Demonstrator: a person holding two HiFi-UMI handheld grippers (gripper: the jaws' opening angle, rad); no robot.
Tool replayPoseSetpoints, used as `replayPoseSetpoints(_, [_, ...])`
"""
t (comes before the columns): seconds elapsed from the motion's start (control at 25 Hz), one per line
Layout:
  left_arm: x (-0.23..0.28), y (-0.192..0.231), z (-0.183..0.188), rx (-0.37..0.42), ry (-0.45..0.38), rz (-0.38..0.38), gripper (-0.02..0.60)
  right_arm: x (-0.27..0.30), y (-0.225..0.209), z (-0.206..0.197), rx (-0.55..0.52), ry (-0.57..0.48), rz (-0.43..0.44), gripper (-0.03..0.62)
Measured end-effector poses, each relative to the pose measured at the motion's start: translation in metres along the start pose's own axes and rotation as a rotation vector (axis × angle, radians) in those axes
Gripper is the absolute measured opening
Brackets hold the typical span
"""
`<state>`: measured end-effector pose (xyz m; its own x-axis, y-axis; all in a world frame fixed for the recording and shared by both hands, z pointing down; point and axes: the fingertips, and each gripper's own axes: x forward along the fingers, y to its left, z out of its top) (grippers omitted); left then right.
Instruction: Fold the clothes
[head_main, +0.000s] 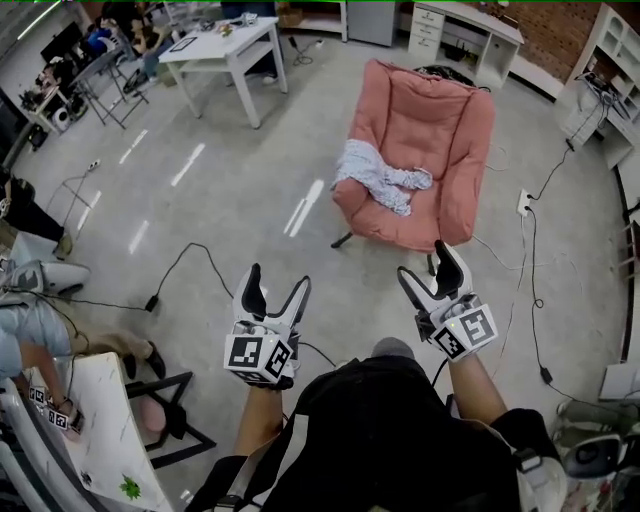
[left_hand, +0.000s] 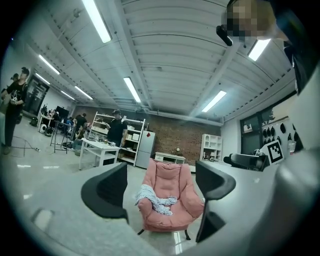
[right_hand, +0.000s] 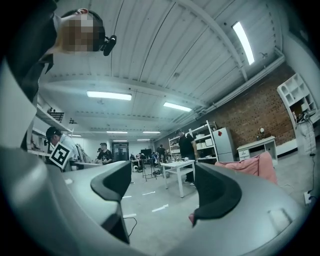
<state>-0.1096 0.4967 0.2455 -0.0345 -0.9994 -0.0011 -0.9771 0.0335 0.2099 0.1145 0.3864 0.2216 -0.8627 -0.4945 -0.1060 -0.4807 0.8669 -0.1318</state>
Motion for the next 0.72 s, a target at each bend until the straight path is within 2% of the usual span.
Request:
replayPoseSetpoints(0.28, [0.046,0.02,0.0,-0.012,0.041,-0.012,0.428,0.039,-0.042,-0.006,0.033,0.007,-0.045,0.374])
replayPoseSetpoints(0.56, [0.126,0.028,-0.004,0.004,0.072,-0.017,0.428,0.11,-0.115,-0.021,0.054,0.045,0.01,0.371])
replayPoseSetpoints(0.72, [0.176,0.034,-0.002,0.024,0.079,-0.016,0.426,0.159,-0.155,-0.013,0.057,0.033,0.047,0.36])
